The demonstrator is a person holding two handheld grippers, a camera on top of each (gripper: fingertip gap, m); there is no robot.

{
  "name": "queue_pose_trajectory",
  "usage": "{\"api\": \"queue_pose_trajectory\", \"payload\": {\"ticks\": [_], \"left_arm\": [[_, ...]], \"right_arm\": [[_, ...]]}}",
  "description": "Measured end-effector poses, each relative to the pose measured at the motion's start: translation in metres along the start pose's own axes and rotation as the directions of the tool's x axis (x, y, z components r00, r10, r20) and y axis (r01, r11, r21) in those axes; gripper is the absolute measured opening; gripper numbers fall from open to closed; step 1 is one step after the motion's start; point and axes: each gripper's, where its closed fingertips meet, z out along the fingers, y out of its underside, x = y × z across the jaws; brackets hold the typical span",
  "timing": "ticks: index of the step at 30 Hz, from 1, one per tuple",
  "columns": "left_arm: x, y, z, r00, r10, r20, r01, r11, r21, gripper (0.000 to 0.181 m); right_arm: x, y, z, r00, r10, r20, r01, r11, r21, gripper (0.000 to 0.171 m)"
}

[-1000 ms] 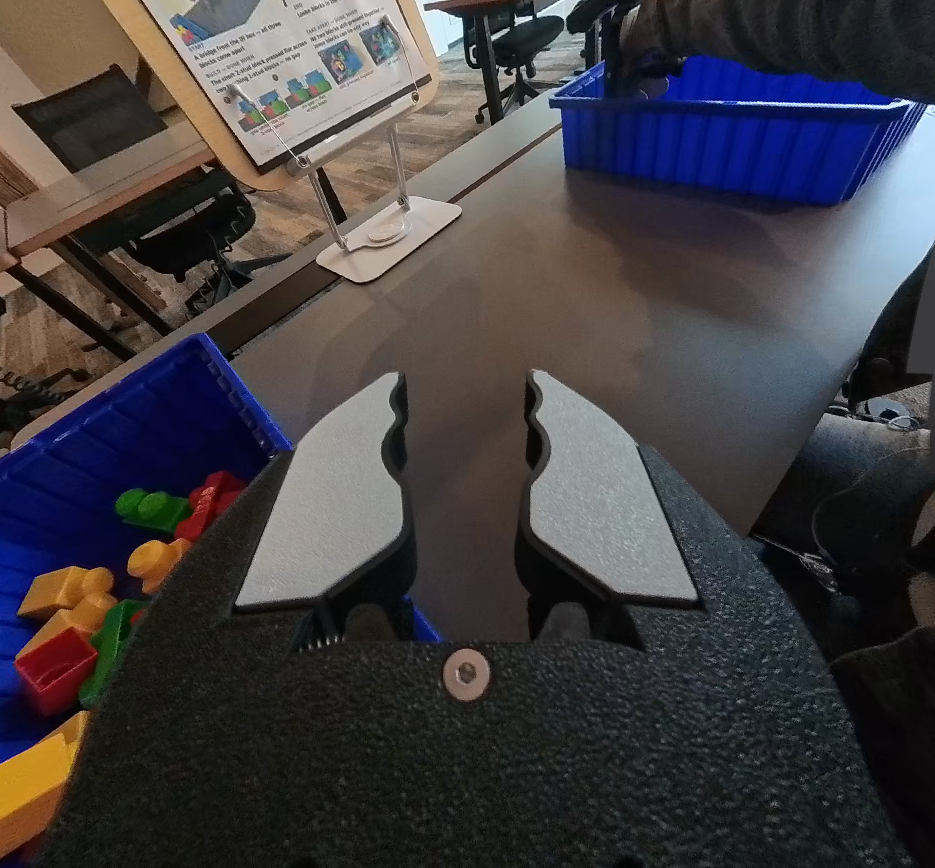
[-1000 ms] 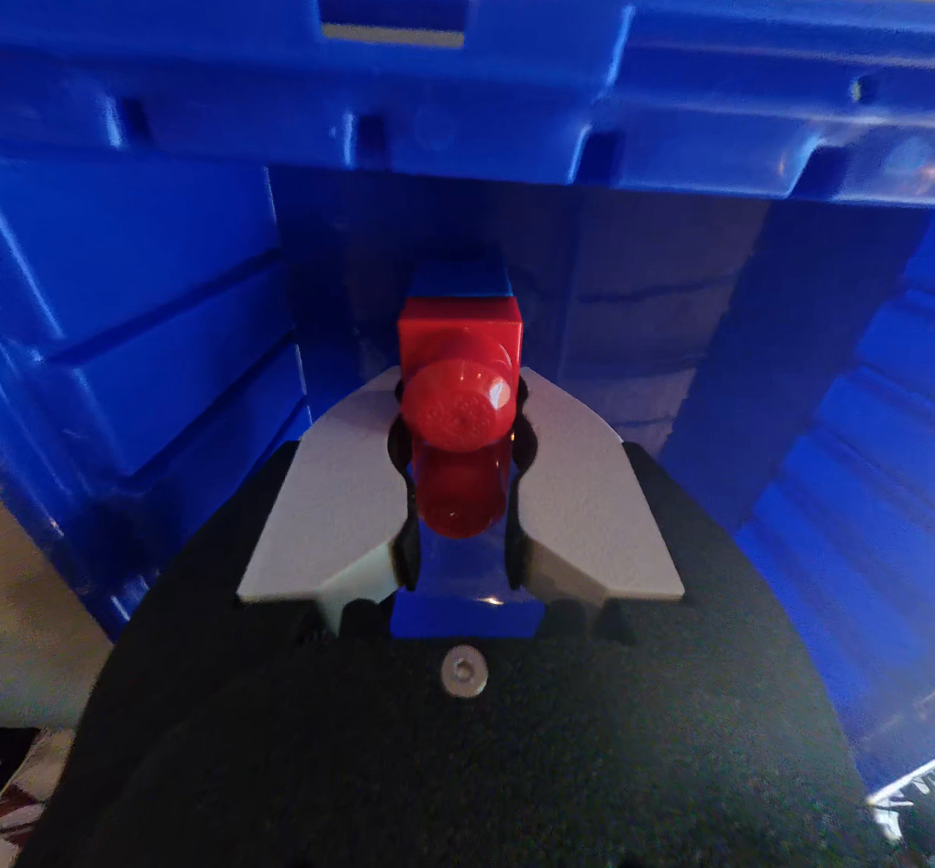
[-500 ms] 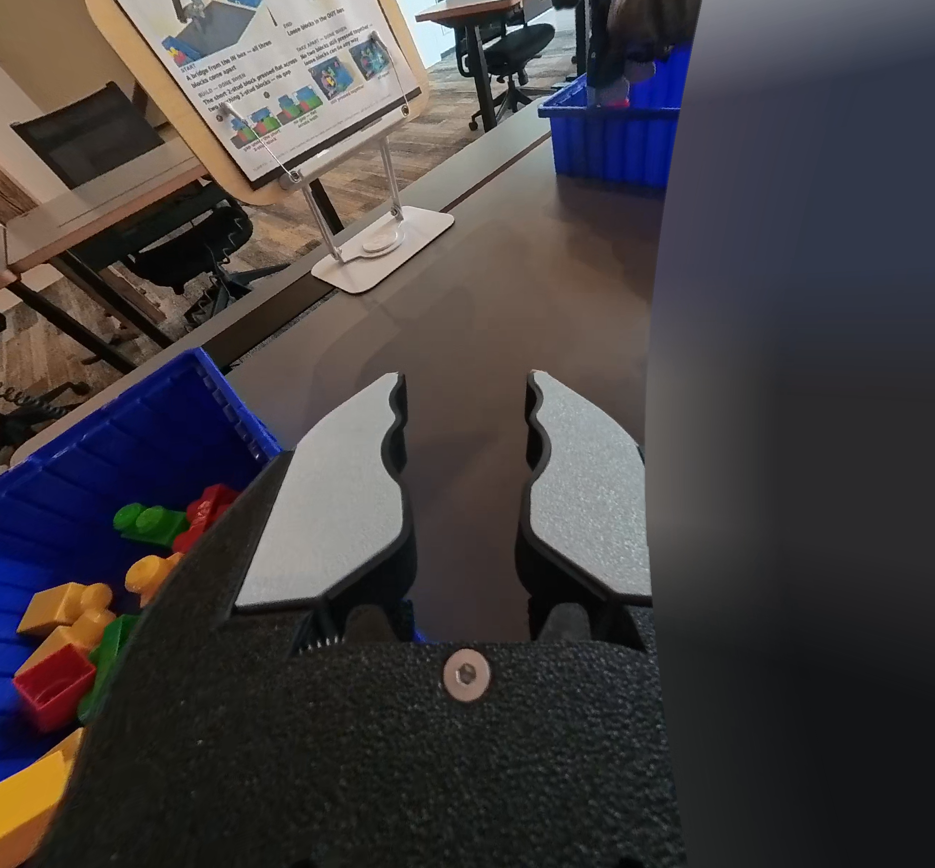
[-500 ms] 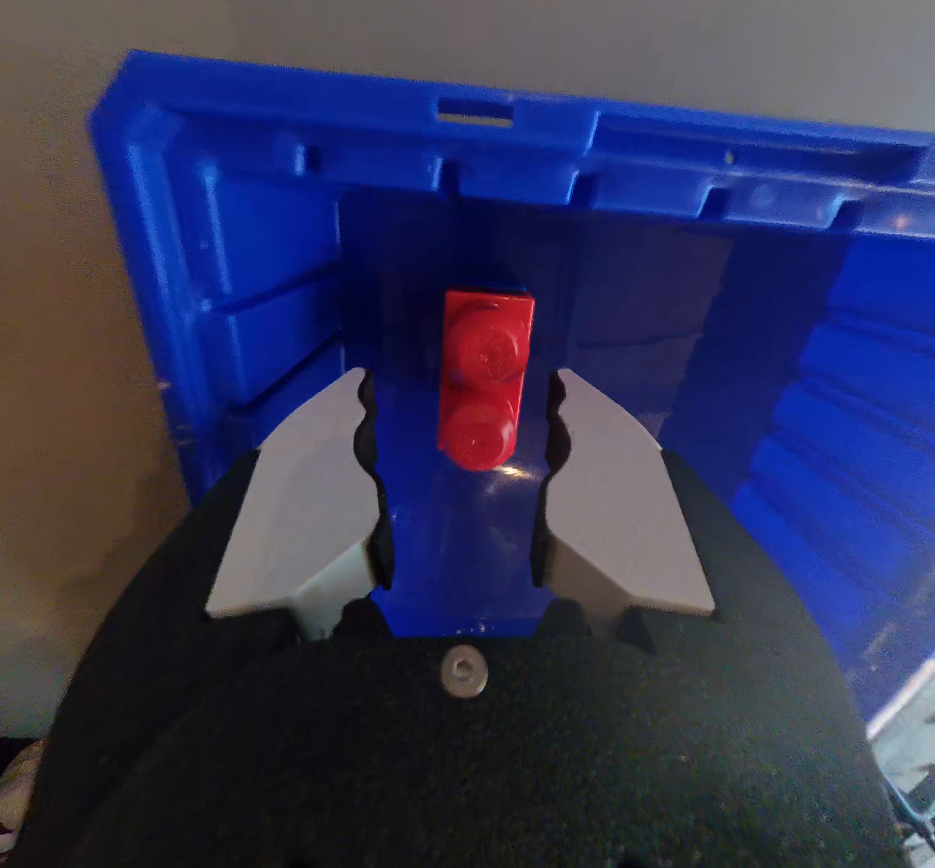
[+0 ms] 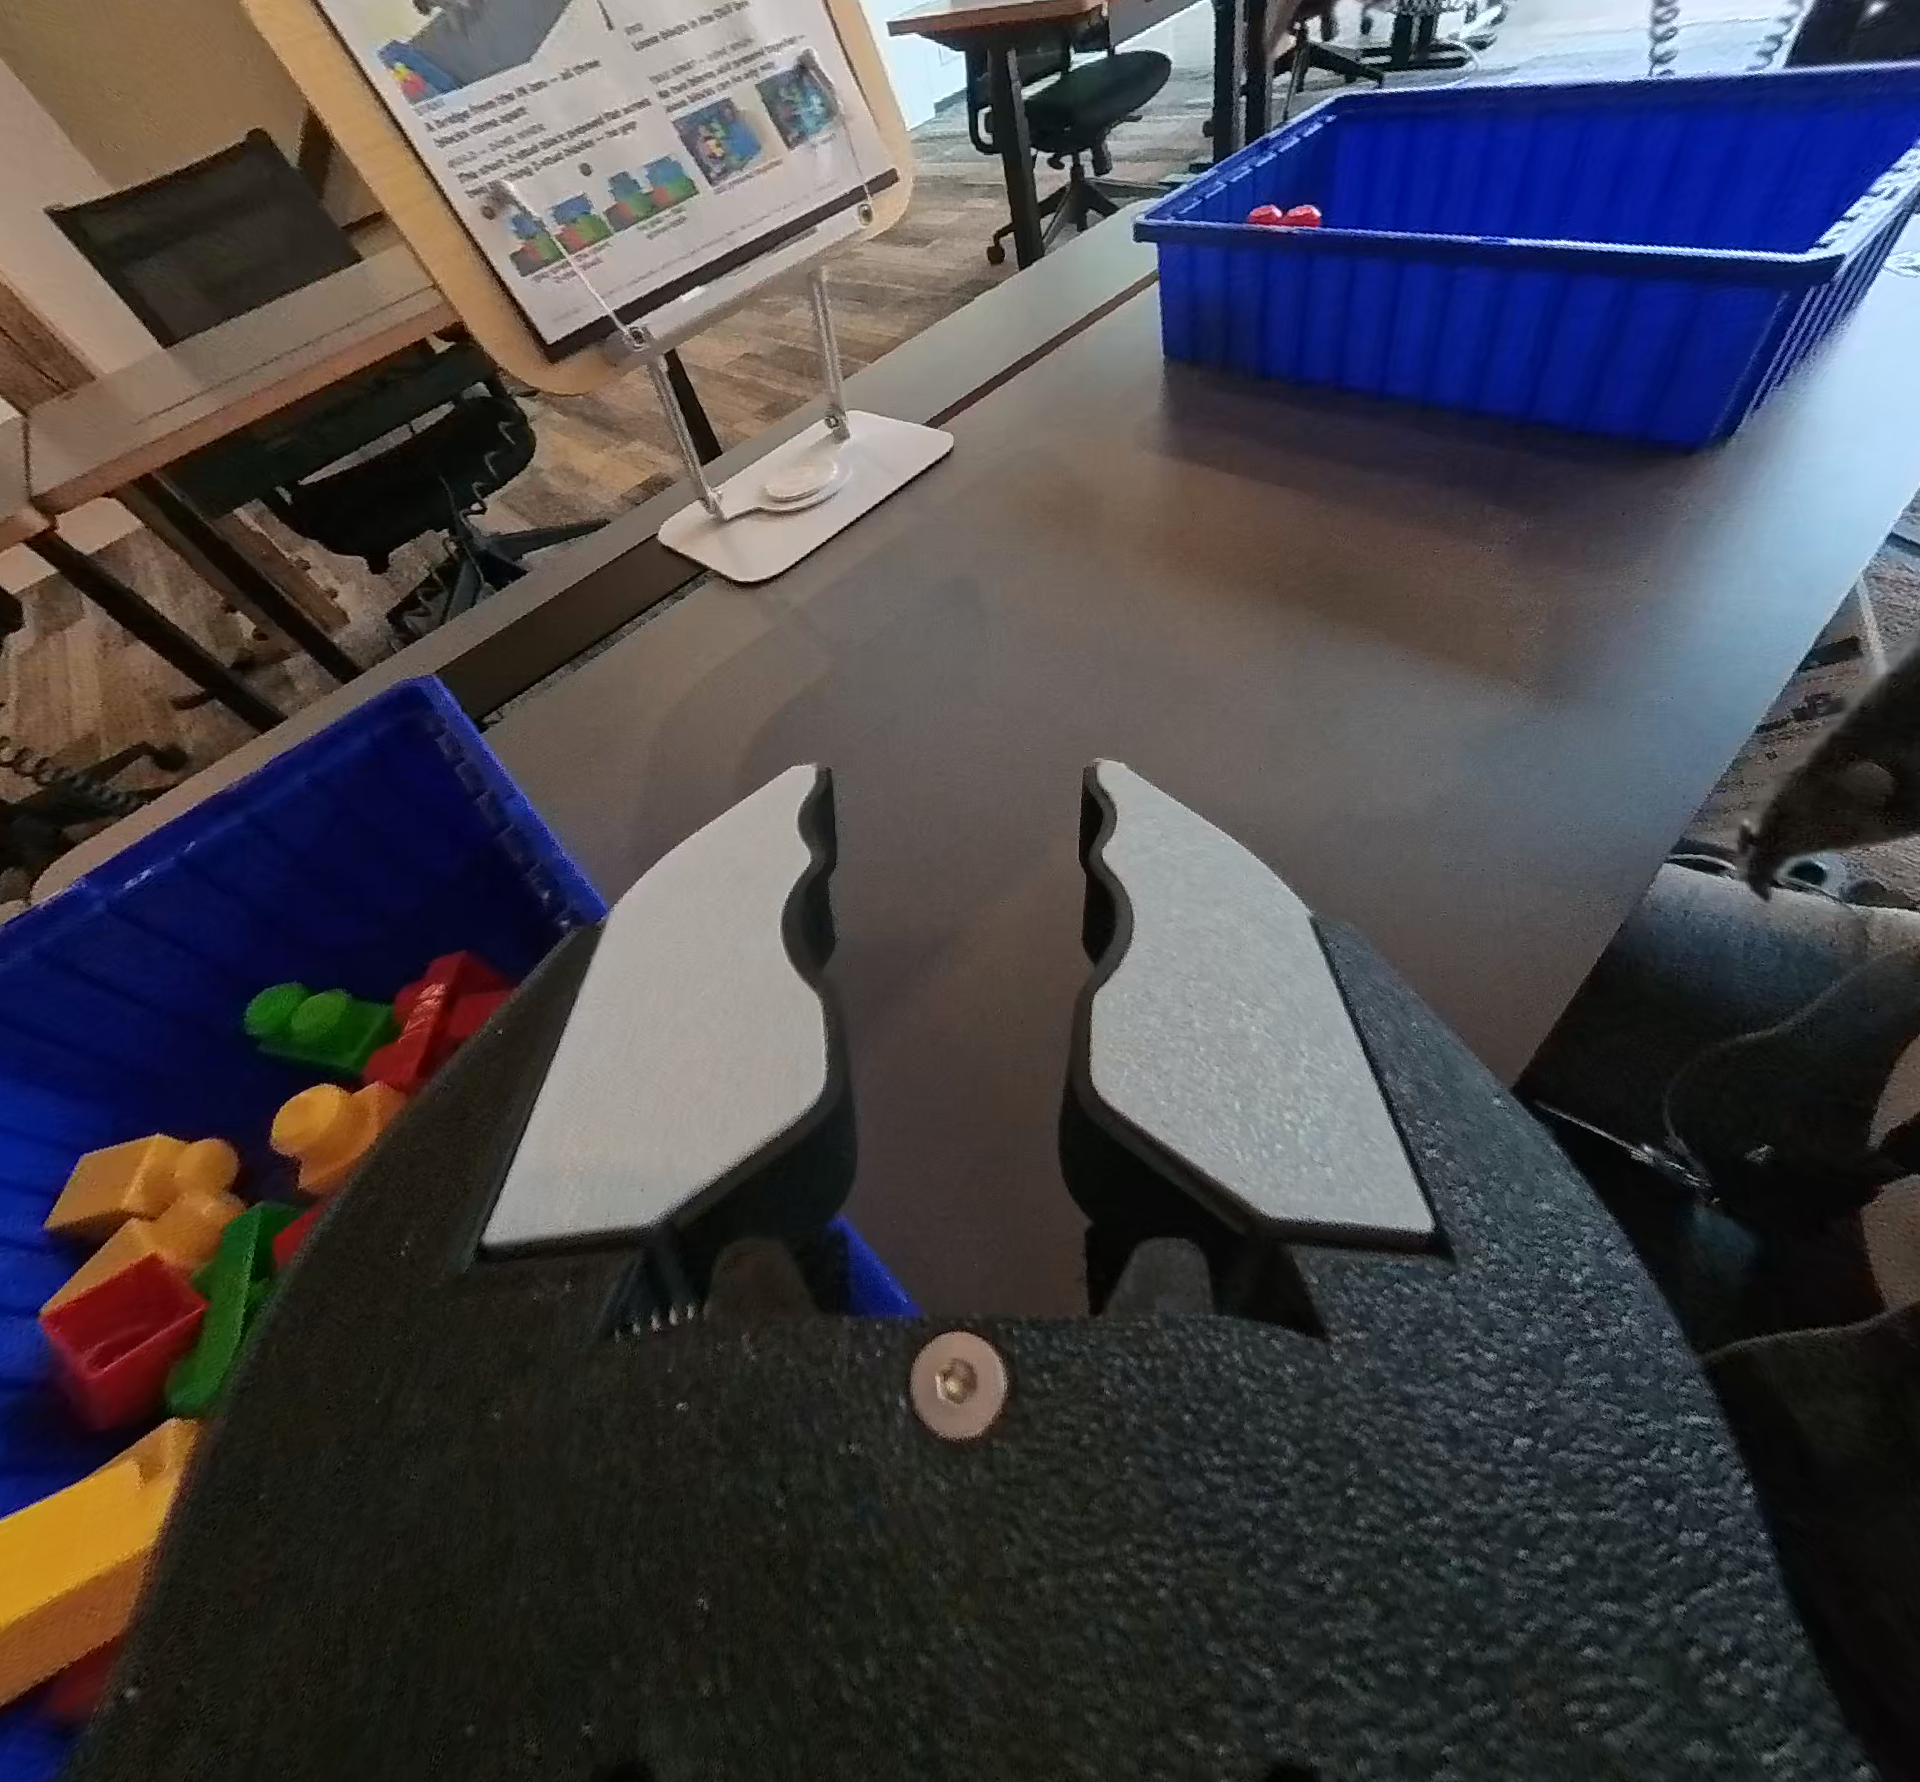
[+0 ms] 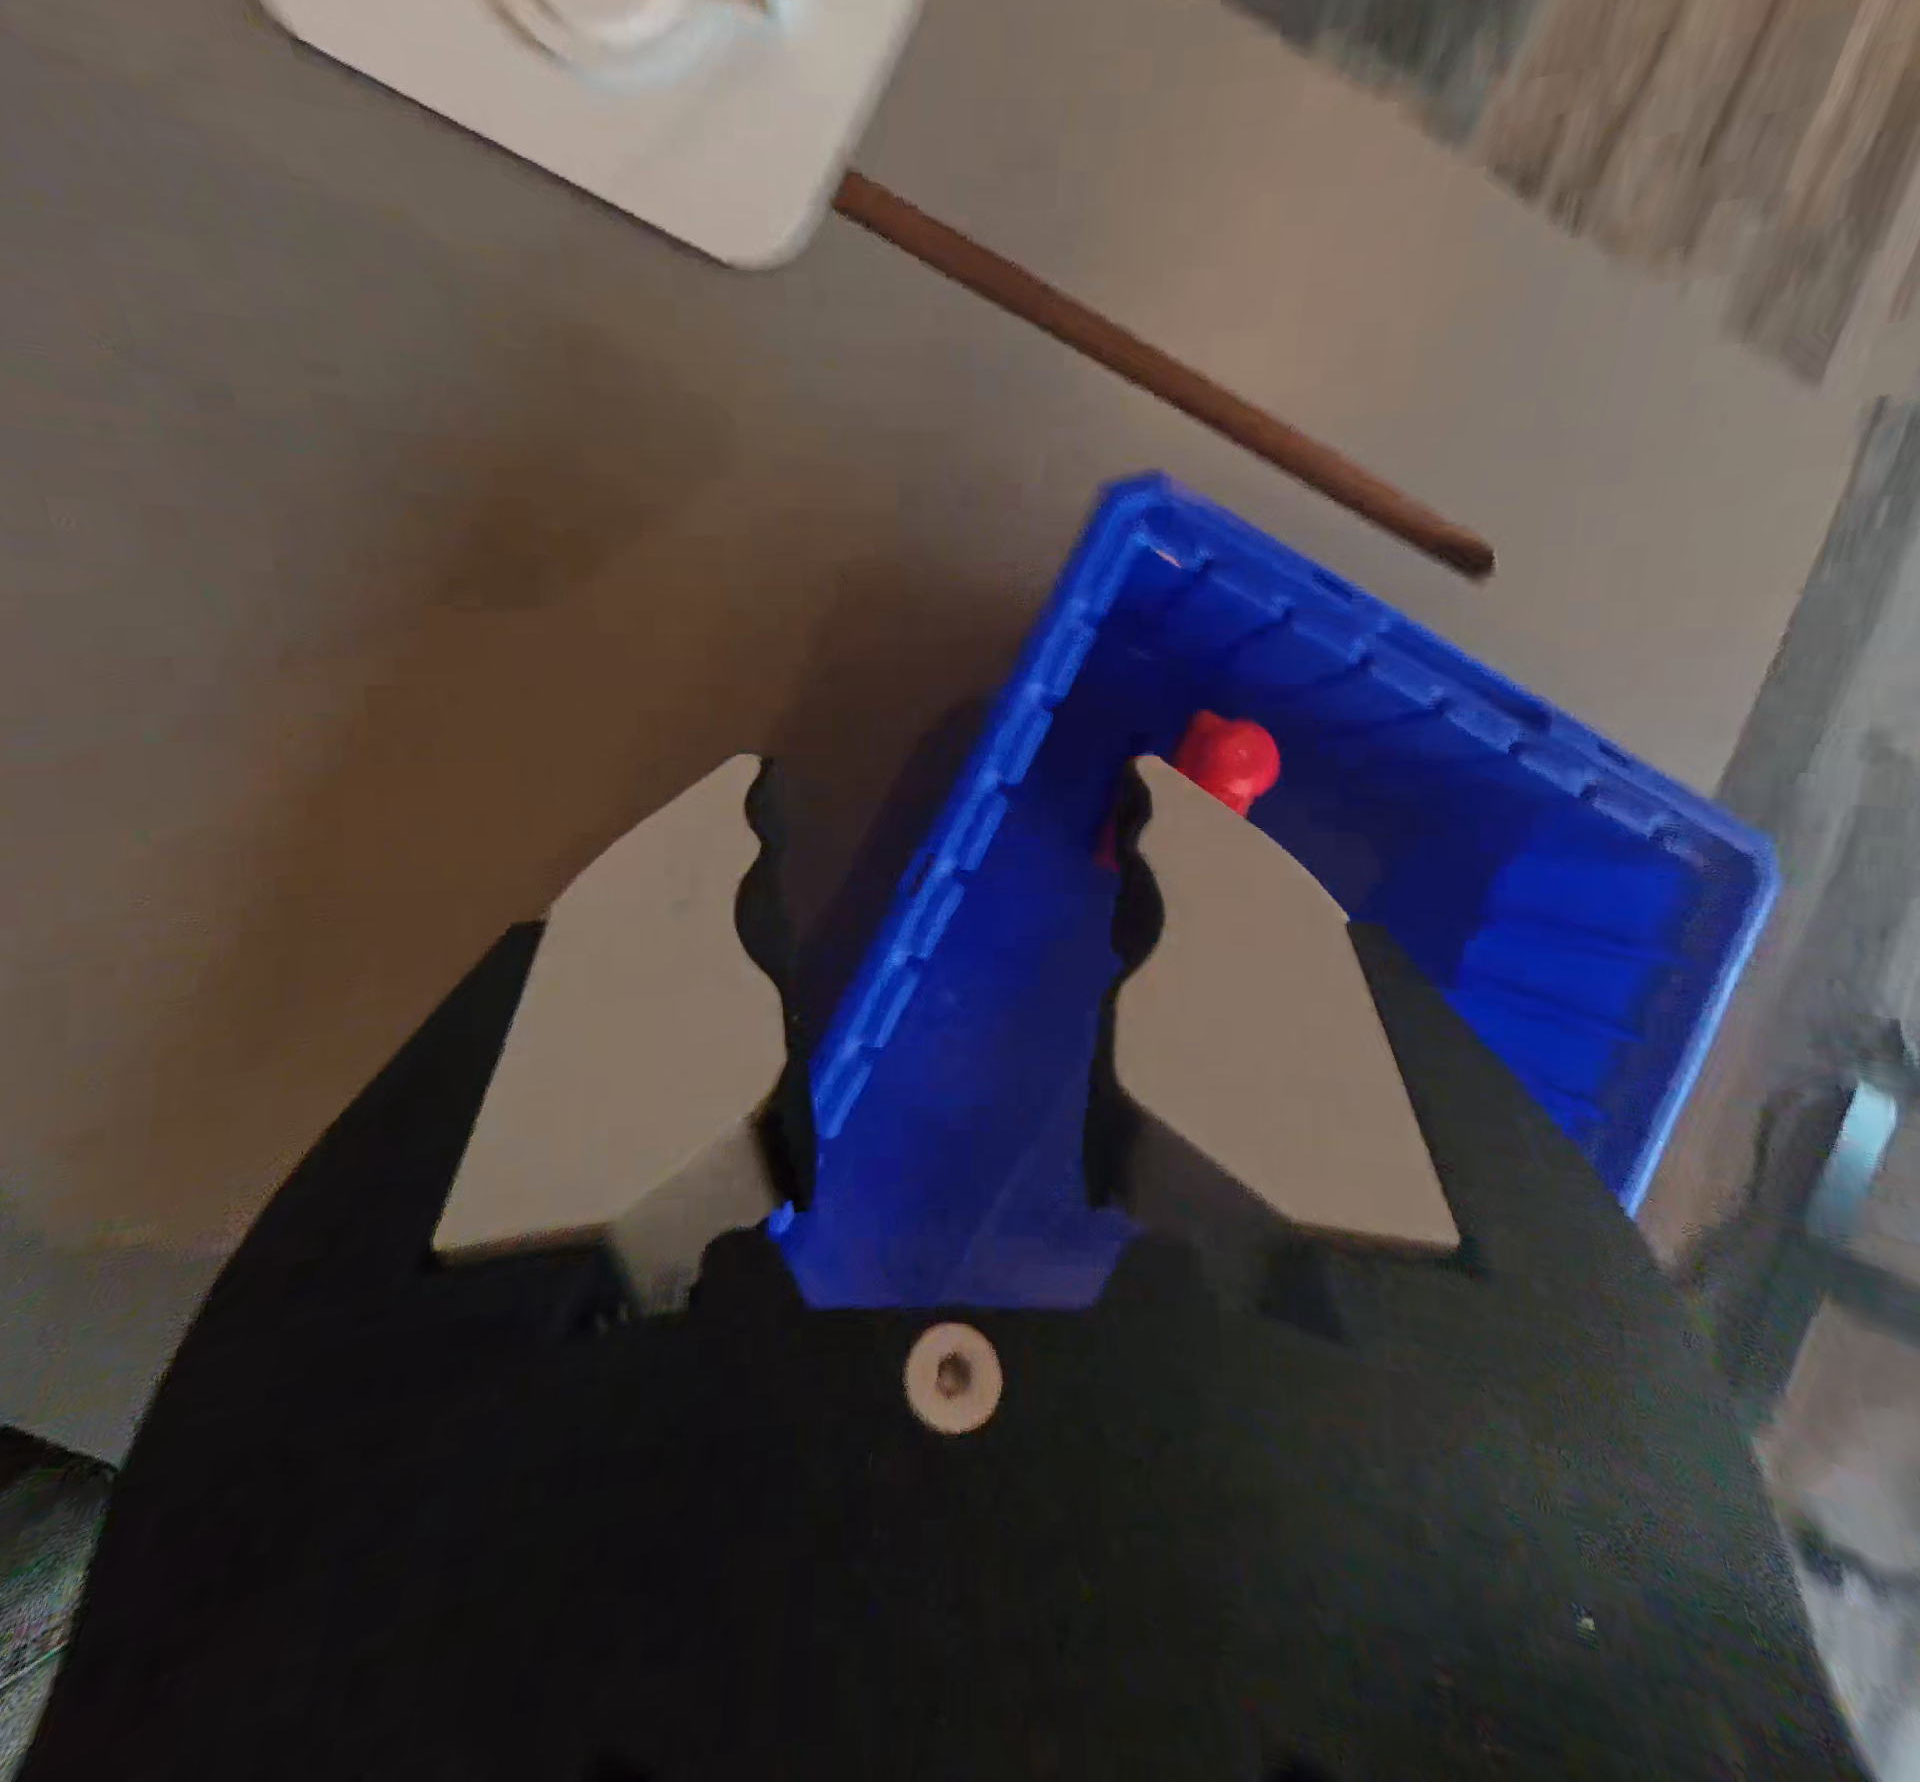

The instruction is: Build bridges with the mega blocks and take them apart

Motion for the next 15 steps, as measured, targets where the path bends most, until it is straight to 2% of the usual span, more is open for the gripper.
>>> {"api": "queue_pose_trajectory", "payload": {"ticks": [4, 8, 12, 15], "left_arm": [[-0.008, 0.001, -0.008, 0.999, -0.017, 0.037, 0.016, 1.0, 0.008, 0.045], [-0.024, 0.009, -0.017, 0.993, -0.029, 0.114, 0.031, 0.999, -0.015, 0.045], [-0.048, 0.02, -0.029, 0.974, -0.046, 0.222, 0.057, 0.997, -0.045, 0.044], [-0.067, 0.03, -0.039, 0.955, -0.054, 0.291, 0.079, 0.994, -0.074, 0.042]], "right_arm": [[-0.065, -0.016, -0.049, 0.988, -0.145, 0.051, 0.13, 0.965, 0.227, 0.059], [-0.12, -0.015, -0.091, 0.961, -0.276, -0.029, 0.261, 0.861, 0.437, 0.053], [-0.167, -0.001, -0.116, 0.927, -0.359, -0.11, 0.35, 0.722, 0.597, 0.047], [-0.195, 0.018, -0.122, 0.907, -0.404, -0.122, 0.379, 0.653, 0.656, 0.04]]}}
